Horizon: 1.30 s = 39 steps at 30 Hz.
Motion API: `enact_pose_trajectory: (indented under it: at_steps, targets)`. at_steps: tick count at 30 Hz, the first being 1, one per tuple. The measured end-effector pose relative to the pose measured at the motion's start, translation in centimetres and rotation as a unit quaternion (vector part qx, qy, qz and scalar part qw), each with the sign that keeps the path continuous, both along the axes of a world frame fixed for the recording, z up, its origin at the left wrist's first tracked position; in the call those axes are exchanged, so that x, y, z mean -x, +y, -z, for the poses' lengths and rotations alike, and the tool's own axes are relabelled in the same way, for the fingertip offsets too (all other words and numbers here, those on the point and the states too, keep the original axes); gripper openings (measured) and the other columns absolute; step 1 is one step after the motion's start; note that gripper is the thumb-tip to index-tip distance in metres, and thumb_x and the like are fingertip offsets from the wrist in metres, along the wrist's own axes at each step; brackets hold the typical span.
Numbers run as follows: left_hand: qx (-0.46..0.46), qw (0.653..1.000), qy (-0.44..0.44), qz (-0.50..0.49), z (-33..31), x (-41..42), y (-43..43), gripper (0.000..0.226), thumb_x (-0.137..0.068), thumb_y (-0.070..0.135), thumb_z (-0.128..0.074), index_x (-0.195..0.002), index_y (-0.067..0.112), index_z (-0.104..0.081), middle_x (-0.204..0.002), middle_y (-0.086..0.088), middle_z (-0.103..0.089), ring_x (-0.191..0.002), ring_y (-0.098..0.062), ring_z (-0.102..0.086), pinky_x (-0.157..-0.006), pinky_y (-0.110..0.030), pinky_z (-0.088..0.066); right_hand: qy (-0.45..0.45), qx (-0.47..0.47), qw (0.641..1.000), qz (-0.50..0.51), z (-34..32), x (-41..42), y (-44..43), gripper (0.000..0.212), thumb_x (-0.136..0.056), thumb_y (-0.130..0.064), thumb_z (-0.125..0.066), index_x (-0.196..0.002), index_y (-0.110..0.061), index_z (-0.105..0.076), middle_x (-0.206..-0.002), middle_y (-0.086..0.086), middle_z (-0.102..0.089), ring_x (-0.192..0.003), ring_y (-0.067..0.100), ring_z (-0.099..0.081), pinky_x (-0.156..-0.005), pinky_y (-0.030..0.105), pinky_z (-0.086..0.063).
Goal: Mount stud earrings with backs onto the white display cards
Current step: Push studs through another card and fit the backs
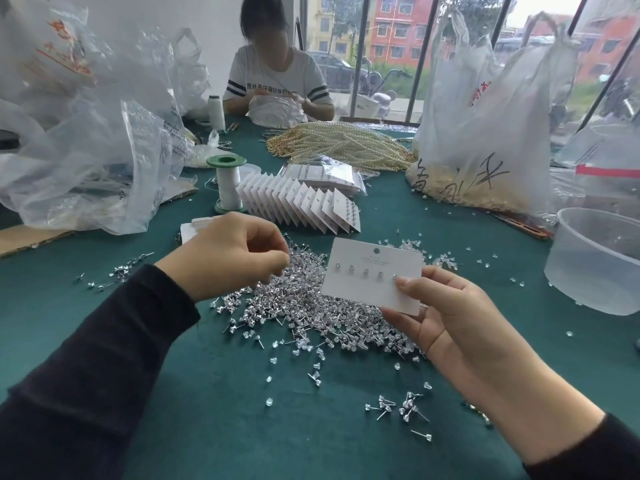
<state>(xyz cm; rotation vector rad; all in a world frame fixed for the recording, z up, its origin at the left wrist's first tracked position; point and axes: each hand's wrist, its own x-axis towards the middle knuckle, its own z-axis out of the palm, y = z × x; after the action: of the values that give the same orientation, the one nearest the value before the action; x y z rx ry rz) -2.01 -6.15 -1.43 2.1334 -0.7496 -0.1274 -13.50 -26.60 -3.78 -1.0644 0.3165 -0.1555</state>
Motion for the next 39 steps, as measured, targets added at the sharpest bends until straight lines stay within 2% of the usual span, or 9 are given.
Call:
enact_pose_trajectory:
  at_steps: [4, 7, 13, 17, 22, 28, 32, 36, 39]
  targets:
    - [0.068, 0.995, -0.047, 0.050, 0.1, 1.1, -1.0, 0.003, -0.077, 0.014, -0.068, -0.074, 0.015, -0.068, -0.068, -0.006, -0.068, -0.060, -0.015, -0.060, -0.059, -0.025, -0.052, -0.004, -0.003, 1.000, 0.003, 0.0, 0.1, 0.1, 0.009, -0.081, 0.006, -0.058, -0.084, -0.002, -0.059, -0.091, 0.018, -0.072, -0.070, 0.022, -0.069, -0.048, 0.022, -0.054]
    - [0.064, 0.992, -0.081, 0.074, 0.4, 1.5, -1.6, 0.003, -0.077, 0.015, -0.068, -0.076, 0.017, -0.069, -0.067, -0.002, -0.068, -0.062, -0.018, -0.062, -0.060, -0.024, -0.052, -0.010, -0.003, 1.000, 0.005, 0.0, 0.0, 0.2, 0.009, -0.080, 0.005, -0.058, -0.085, -0.002, -0.059, -0.092, 0.018, -0.072, -0.071, 0.022, -0.069, -0.049, 0.023, -0.054]
    - [0.029, 0.987, -0.146, 0.067, 0.9, 1.6, -2.0, 0.005, -0.077, 0.012, -0.069, -0.077, 0.017, -0.070, -0.065, 0.010, -0.065, -0.061, -0.007, -0.059, -0.057, -0.013, -0.046, -0.024, 0.009, 1.000, -0.004, -0.1, 0.3, 0.4, 0.015, -0.070, 0.000, -0.064, -0.084, -0.002, -0.061, -0.089, 0.017, -0.073, -0.071, 0.023, -0.070, -0.051, 0.023, -0.054]
    - [0.015, 0.980, -0.189, 0.055, 0.9, 1.8, -2.1, 0.003, -0.076, 0.011, -0.070, -0.078, 0.012, -0.071, -0.069, 0.005, -0.068, -0.066, -0.009, -0.061, -0.061, -0.019, -0.050, -0.030, 0.022, 0.999, -0.009, -0.1, 0.4, 0.5, 0.011, -0.076, 0.002, -0.061, -0.086, -0.002, -0.061, -0.087, 0.016, -0.073, -0.071, 0.023, -0.071, -0.051, 0.023, -0.054]
    - [-0.010, 0.972, -0.229, 0.060, 0.9, 1.9, -2.1, 0.003, -0.076, 0.010, -0.070, -0.077, 0.013, -0.071, -0.070, 0.006, -0.066, -0.066, -0.008, -0.059, -0.064, -0.022, -0.048, -0.031, 0.019, 0.999, -0.005, -0.1, 0.4, 0.6, 0.018, -0.066, -0.003, -0.065, -0.084, -0.002, -0.063, -0.089, 0.017, -0.072, -0.072, 0.023, -0.070, -0.052, 0.024, -0.055]
    - [-0.015, 0.967, -0.245, 0.069, 0.8, 2.1, -2.3, 0.004, -0.076, 0.008, -0.070, -0.076, 0.013, -0.071, -0.070, 0.006, -0.067, -0.062, -0.005, -0.059, -0.062, -0.016, -0.046, -0.033, 0.010, 0.999, -0.008, -0.2, 0.3, 0.6, 0.025, -0.063, -0.004, -0.066, -0.087, -0.001, -0.062, -0.091, 0.018, -0.072, -0.072, 0.024, -0.070, -0.052, 0.024, -0.055]
    - [-0.029, 0.956, -0.279, 0.084, 1.0, 2.5, -2.6, 0.005, -0.078, 0.015, -0.070, -0.077, 0.011, -0.073, -0.072, 0.001, -0.069, -0.060, -0.012, -0.060, -0.060, -0.024, -0.049, -0.016, -0.079, 0.996, -0.030, -0.5, 0.4, 0.7, 0.031, -0.066, 0.001, -0.062, -0.096, 0.006, -0.058, -0.090, 0.021, -0.071, -0.065, 0.024, -0.069, -0.050, 0.022, -0.055]
    - [-0.072, 0.952, -0.277, 0.113, 0.8, 3.3, -2.8, 0.049, -0.070, 0.053, -0.063, -0.090, 0.010, -0.072, -0.080, 0.001, -0.067, -0.059, -0.011, -0.056, -0.059, -0.025, -0.050, -0.011, -0.159, 0.986, -0.040, -0.7, 0.3, 0.5, 0.035, -0.067, 0.004, -0.059, -0.101, 0.010, -0.057, -0.088, 0.022, -0.069, -0.062, 0.023, -0.068, -0.050, 0.021, -0.055]
    - [-0.088, 0.942, -0.307, 0.099, 0.9, 3.4, -2.9, 0.030, -0.076, 0.034, -0.063, -0.087, 0.008, -0.072, -0.075, -0.002, -0.067, -0.055, -0.014, -0.057, -0.058, -0.028, -0.052, -0.027, -0.149, 0.986, -0.065, -0.8, 0.5, 0.4, 0.028, -0.069, 0.002, -0.060, -0.097, 0.009, -0.058, -0.087, 0.023, -0.069, -0.064, 0.024, -0.069, -0.053, 0.022, -0.056]
